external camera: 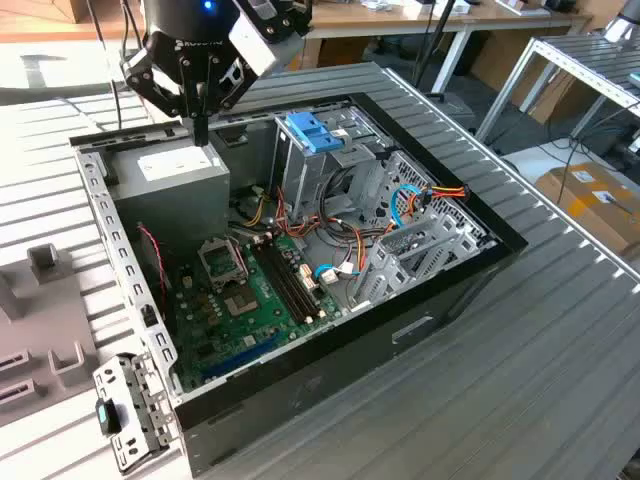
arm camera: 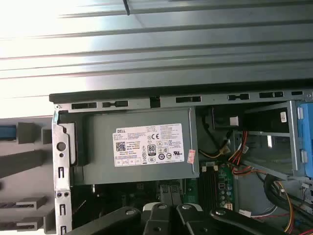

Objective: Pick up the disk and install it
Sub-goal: 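Reach for the disk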

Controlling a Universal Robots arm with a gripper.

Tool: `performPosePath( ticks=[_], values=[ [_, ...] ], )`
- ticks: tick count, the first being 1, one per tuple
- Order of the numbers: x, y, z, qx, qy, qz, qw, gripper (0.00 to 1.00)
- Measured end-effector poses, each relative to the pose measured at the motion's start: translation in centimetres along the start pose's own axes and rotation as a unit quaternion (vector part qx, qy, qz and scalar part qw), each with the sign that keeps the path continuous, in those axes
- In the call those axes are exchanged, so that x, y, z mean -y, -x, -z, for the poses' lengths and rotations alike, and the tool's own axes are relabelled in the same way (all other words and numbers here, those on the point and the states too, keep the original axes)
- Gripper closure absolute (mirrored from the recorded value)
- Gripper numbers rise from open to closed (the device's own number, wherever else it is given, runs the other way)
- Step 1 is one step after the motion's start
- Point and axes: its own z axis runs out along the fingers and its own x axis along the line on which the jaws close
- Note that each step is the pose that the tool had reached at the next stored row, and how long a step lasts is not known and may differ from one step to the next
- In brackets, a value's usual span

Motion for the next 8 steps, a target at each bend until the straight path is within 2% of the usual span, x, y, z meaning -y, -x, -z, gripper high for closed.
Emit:
performPosePath(
  ticks=[8],
  values=[
    [0.02,-0.24,0.01,0.0000,0.0000,0.000,1.00000,0.89]
  ],
)
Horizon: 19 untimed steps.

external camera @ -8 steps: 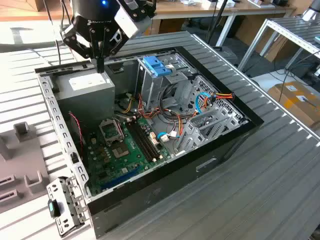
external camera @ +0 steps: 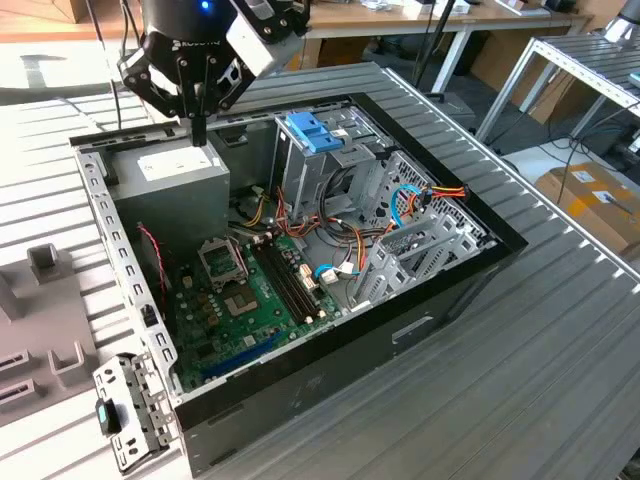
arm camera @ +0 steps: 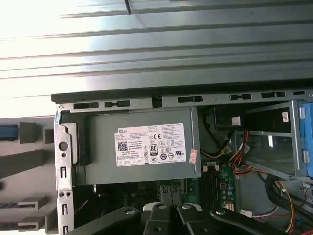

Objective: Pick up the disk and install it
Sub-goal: 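Reach for the disk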

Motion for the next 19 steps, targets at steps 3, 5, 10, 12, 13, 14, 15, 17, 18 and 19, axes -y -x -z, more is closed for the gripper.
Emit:
performPosePath(
  ticks=[3,5,10,12,13,14,15,17,18,19],
  values=[
    [0.01,-0.13,0.01,0.0000,0.0000,0.000,1.00000,0.89],
    [0.02,-0.23,0.01,0.0000,0.0000,0.000,1.00000,0.89],
    [0.03,-0.39,0.01,0.0000,0.0000,0.000,1.00000,0.89],
    [0.04,-0.57,0.02,0.0000,0.0000,0.000,1.00000,0.89],
    [0.05,-0.62,0.02,0.0000,0.0000,0.000,1.00000,0.89],
    [0.05,-0.65,0.02,0.0000,0.0000,0.000,1.00000,0.89],
    [0.05,-0.67,0.02,0.0000,0.0000,0.000,1.00000,0.89],
    [0.06,-0.76,0.02,0.0000,0.0000,0.000,1.00000,0.89],
    [0.06,-0.81,0.02,0.0000,0.0000,0.000,1.00000,0.89],
    [0.06,-0.84,0.03,0.0000,0.0000,0.000,1.00000,0.89]
  ],
)
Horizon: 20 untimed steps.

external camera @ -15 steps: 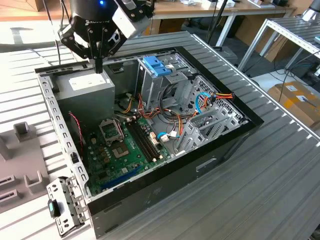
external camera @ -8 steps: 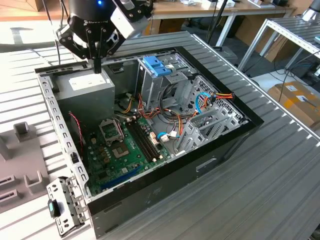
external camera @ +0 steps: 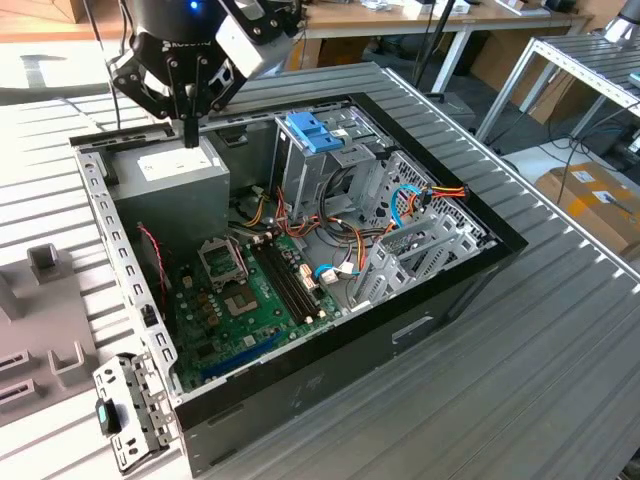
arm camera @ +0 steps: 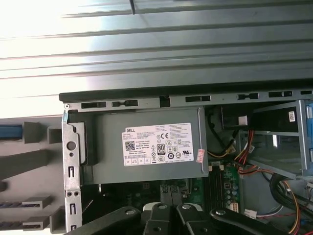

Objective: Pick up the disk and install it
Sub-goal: 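Reach for the disk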

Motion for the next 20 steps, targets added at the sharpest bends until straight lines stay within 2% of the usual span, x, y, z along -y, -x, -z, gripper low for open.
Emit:
performPosePath(
  ticks=[20],
  values=[
    [0.05,-0.62,0.01,0.0000,0.0000,0.000,1.00000,0.89]
  ],
)
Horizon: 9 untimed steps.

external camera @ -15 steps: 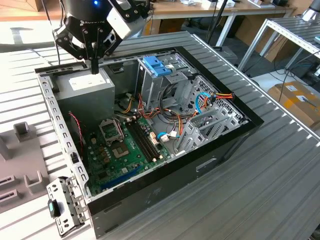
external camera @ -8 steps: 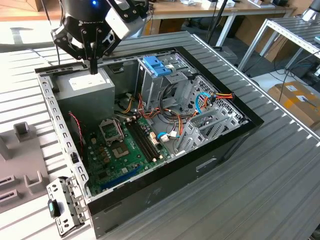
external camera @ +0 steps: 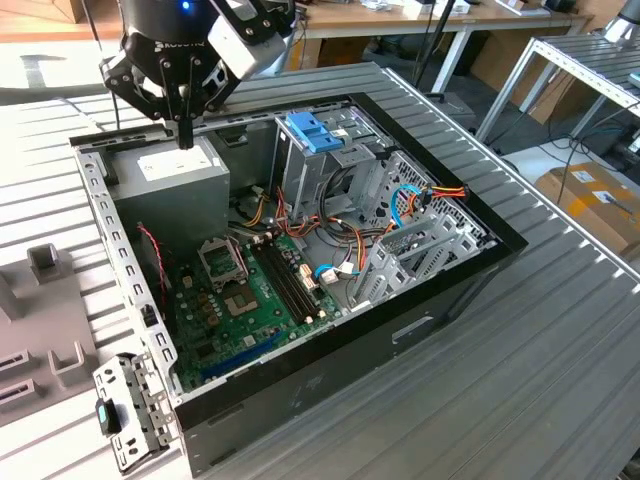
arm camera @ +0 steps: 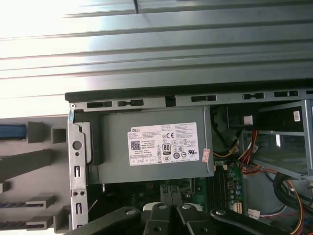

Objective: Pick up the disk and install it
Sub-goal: 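Reach for the disk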

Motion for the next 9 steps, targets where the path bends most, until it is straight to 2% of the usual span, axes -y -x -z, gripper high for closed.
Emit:
performPosePath(
  ticks=[9],
  values=[
    [0.02,-0.27,0.01,0.0000,0.0000,0.000,1.00000,0.89]
  ],
)
